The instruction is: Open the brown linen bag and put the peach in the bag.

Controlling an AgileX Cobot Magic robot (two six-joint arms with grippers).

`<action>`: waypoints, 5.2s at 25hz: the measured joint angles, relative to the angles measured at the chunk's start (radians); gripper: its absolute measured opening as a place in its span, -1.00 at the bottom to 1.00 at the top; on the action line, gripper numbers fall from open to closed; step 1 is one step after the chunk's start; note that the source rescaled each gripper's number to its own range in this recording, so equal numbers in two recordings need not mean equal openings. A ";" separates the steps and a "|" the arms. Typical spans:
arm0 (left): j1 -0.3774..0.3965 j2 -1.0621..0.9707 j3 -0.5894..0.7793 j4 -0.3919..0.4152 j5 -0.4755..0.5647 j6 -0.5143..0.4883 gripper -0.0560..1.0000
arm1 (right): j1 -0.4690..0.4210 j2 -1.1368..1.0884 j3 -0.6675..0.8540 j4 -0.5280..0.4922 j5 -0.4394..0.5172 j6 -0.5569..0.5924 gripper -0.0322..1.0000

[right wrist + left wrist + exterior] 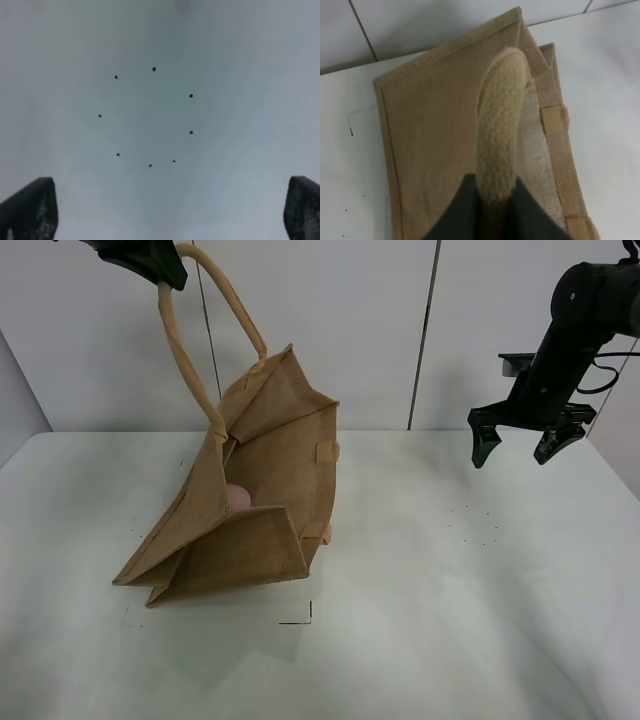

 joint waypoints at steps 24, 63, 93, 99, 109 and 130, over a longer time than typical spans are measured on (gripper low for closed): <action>0.000 0.000 0.000 0.000 0.000 0.000 -0.89 | 0.000 -1.239 1.135 -0.011 -0.093 0.038 1.00; -0.032 0.370 0.090 -0.143 -0.046 0.020 -0.89 | 0.000 -2.090 1.303 -0.071 -0.178 0.120 1.00; 0.083 0.492 -0.031 0.050 -0.006 -0.001 0.83 | 0.000 -2.090 1.303 -0.071 -0.178 0.120 1.00; 0.222 0.492 -0.031 0.045 -0.005 0.000 0.83 | 0.000 -2.090 1.303 -0.071 -0.178 0.120 1.00; 0.287 0.457 0.017 0.022 -0.005 0.000 0.83 | 0.000 -2.090 1.303 -0.071 -0.178 0.120 1.00; 0.238 -0.604 0.973 0.041 -0.003 0.063 0.83 | 0.000 -2.090 1.303 -0.071 -0.178 0.120 1.00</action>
